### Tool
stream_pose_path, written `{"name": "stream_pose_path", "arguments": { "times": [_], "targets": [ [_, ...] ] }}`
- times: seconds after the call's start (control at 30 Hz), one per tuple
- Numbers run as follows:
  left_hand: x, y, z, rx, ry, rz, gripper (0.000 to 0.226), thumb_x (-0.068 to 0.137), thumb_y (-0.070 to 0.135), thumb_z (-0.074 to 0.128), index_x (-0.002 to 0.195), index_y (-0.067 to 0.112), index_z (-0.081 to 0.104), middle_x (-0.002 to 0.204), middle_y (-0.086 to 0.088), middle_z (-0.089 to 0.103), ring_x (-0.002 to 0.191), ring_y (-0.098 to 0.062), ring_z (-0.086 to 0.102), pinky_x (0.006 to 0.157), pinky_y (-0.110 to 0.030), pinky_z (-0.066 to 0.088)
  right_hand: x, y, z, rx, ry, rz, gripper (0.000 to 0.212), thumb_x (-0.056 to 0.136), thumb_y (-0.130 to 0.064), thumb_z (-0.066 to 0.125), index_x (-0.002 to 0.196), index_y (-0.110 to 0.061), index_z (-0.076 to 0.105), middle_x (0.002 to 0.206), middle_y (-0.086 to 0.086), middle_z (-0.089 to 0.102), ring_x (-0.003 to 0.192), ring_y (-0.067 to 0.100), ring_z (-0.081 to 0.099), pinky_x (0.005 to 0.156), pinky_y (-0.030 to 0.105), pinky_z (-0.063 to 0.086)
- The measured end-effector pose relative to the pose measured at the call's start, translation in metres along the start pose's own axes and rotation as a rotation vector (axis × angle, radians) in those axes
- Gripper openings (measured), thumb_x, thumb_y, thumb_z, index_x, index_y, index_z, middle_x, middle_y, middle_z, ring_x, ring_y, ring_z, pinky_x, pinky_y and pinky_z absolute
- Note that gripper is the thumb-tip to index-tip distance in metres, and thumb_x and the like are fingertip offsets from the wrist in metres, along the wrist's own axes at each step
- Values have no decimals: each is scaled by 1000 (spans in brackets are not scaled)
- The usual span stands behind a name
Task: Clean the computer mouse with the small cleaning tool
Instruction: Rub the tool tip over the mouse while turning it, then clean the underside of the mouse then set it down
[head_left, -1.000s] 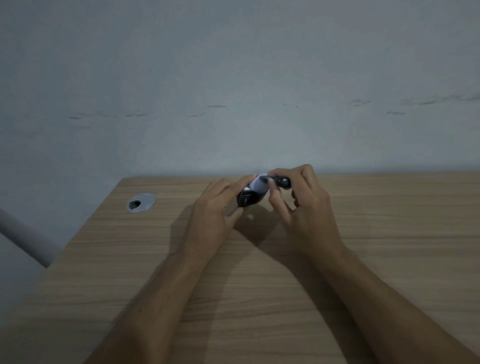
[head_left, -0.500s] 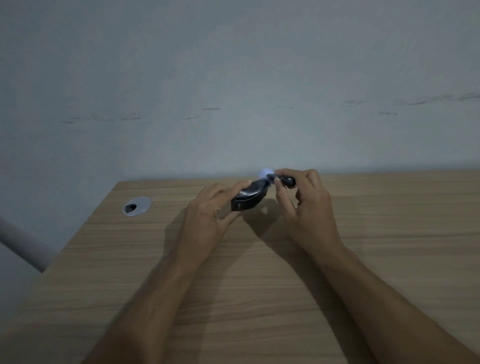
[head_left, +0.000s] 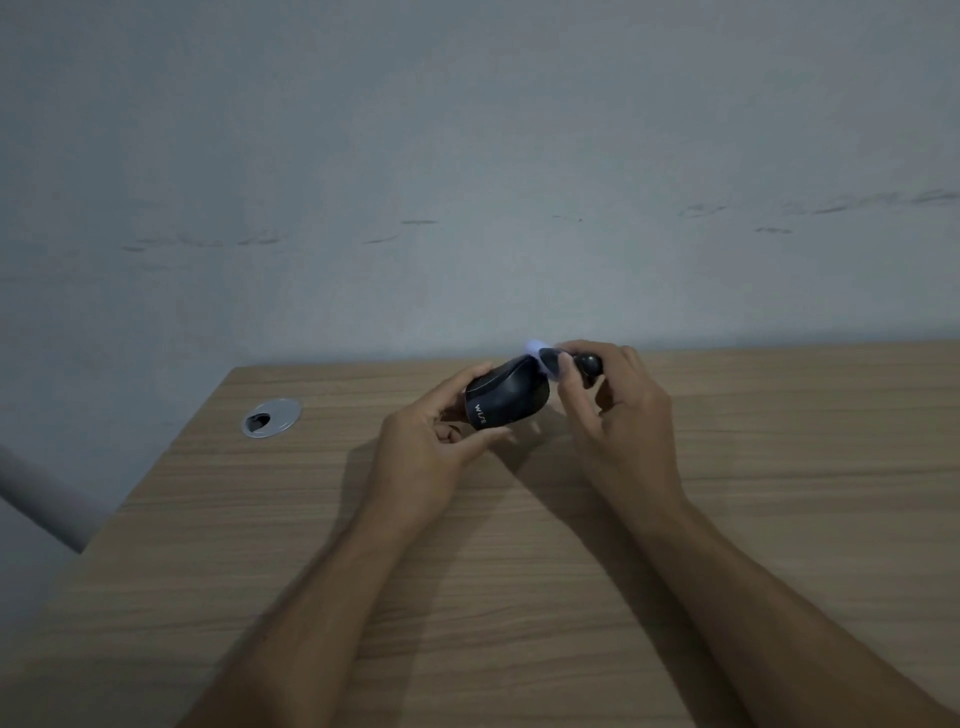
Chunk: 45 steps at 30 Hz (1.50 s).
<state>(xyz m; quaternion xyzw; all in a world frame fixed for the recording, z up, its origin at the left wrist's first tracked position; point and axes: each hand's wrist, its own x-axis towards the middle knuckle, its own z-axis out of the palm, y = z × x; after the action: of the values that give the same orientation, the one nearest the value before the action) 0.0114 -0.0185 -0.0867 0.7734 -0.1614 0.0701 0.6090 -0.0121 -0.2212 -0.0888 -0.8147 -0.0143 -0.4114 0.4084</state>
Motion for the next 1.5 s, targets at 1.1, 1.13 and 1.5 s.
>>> {"name": "stream_pose_path", "arguments": {
  "times": [1.1, 1.13, 1.5],
  "targets": [
    [12, -7, -15, -544, 2, -397, 35, 109, 37, 55, 110, 14, 80, 93, -4, 82, 79, -10, 68, 72, -25, 48, -20, -33, 18, 133, -101, -208, 26, 107, -17, 74, 131, -12, 79, 104, -10, 66, 90, -11, 56, 83, 6, 40],
    [12, -6, -15, -543, -8, -378, 37, 109, 39, 54, 113, 12, 79, 92, -7, 81, 76, -11, 66, 67, -25, 45, -19, -33, 18, 133, -70, -185, 26, 107, -18, 74, 132, -13, 79, 104, -7, 68, 92, -9, 58, 84, 7, 42],
    [13, -10, -17, -588, -30, -344, 54, 96, 56, 69, 125, 11, 79, 113, -15, 79, 95, -23, 67, 80, -34, 48, -20, -24, 15, 154, -312, -164, 21, 106, -22, 74, 124, -17, 83, 95, -14, 65, 83, -13, 58, 75, 5, 40]
  ]
}}
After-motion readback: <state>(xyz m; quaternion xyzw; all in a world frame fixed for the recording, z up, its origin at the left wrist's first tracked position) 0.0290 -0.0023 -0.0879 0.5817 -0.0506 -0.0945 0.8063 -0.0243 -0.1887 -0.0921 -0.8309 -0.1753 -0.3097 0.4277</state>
